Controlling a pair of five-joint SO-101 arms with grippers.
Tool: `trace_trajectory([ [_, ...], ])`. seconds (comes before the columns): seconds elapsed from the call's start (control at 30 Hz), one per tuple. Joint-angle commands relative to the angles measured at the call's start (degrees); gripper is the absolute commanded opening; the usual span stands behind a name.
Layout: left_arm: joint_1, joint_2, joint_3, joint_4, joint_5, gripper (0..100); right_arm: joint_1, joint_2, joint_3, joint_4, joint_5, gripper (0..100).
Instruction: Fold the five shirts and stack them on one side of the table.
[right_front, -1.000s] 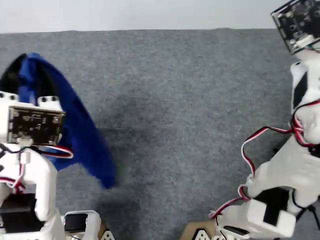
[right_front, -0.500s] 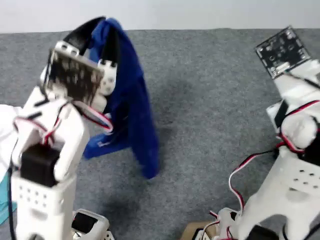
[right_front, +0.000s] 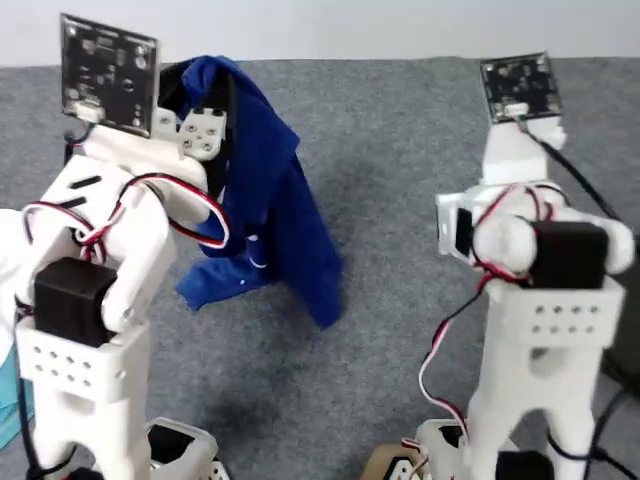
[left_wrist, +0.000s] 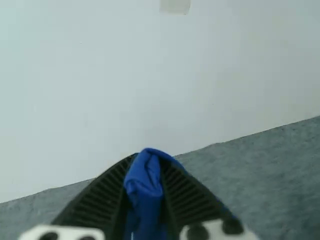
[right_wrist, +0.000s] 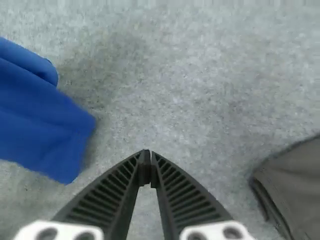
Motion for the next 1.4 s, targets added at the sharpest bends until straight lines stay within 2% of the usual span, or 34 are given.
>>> trace_trajectory([
  [0.0,2.4,0.0,-4.5,-1.2,0.8,0,-0.5,1.5,0.0,-1.8,-0.9,1.0],
  [0.1,4.4,0.0,-4.6,-2.8,0.8,0,-0.7,2.9,0.3,-4.0,-1.1,1.0],
  [0.23,4.0,2.0,-3.6,-4.2,0.7,0,-4.6,3.6,4.3,-5.6,-1.1,1.0],
  [0.47,-7.2,7.6,-0.7,-4.1,0.8,0,-14.6,4.0,16.5,-5.8,-0.6,1.0],
  [0.57,-11.6,9.5,1.3,-4.1,0.7,0,-17.5,4.1,20.7,-8.5,7.6,1.0],
  [0.63,-13.9,11.0,2.6,-4.1,0.7,0,-19.0,4.1,24.1,-11.7,11.9,1.0],
  [0.8,-17.3,14.9,5.6,-4.2,0.6,0,-22.2,4.1,32.7,-23.6,14.9,2.2],
  [0.9,-18.5,16.5,7.3,-4.4,0.6,0,-25.4,4.2,36.7,-27.9,14.2,11.0],
  [1.0,-20.3,17.7,10.8,-7.4,0.6,0,-28.6,5.6,39.9,-29.9,13.0,19.8],
  [1.2,-23.2,17.8,20.6,-16.9,0.7,0,-31.6,15.3,40.4,-34.4,13.3,20.2],
  [1.37,-24.4,17.7,25.5,-18.8,0.7,0,-34.4,23.1,38.6,-38.7,13.4,20.2],
])
